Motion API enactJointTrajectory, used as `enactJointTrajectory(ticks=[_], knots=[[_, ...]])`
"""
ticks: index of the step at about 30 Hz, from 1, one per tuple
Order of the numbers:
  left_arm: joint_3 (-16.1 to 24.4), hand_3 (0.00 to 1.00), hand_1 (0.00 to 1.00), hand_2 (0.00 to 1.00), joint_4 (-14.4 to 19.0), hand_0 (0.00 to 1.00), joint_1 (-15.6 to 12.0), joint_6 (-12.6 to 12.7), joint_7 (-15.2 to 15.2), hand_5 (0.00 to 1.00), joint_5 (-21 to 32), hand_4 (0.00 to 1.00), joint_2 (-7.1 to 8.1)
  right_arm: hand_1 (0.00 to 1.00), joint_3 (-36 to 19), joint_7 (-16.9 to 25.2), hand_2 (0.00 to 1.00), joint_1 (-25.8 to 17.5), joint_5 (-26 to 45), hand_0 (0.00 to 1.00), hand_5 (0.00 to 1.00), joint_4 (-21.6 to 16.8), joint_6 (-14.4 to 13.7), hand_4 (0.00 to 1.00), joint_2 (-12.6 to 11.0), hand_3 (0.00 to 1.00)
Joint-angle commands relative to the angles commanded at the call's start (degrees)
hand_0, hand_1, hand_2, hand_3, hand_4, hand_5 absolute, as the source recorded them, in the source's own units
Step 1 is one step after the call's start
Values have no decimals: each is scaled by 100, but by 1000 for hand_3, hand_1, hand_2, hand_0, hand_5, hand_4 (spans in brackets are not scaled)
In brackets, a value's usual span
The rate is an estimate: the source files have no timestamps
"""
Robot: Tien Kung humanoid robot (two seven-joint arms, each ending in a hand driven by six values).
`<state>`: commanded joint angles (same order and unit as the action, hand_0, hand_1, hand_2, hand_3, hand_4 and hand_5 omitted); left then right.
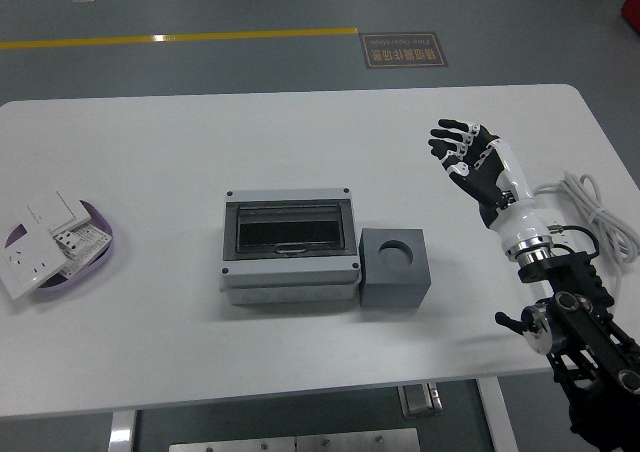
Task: Pick up the cylinder from the cube,place it in the box,flap close box
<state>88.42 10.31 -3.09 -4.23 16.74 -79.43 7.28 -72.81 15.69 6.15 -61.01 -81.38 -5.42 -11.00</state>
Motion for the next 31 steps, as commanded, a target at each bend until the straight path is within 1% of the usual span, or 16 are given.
enactJointTrajectory(ticks=[9,14,22,31], knots=[[-40,634,661,573,0,638,-6,6,-14,279,81,728,-53,644,-293,6,621,-160,-150,714,234,-239,-43,756,-20,634],[-48,634,661,573,0,638,0,20,-6,279,135,728,-49,644,-403,16,621,-199,-260,714,234,-393,-101,756,-37,634],[-72,634,661,573,0,636,38,32,-8,275,208,725,-42,639,-513,72,618,-245,-278,713,238,-419,-132,759,43,625],[14,635,661,572,0,636,83,-17,45,273,-69,724,-6,637,-570,107,616,-288,-261,710,245,-445,-163,760,75,623]])
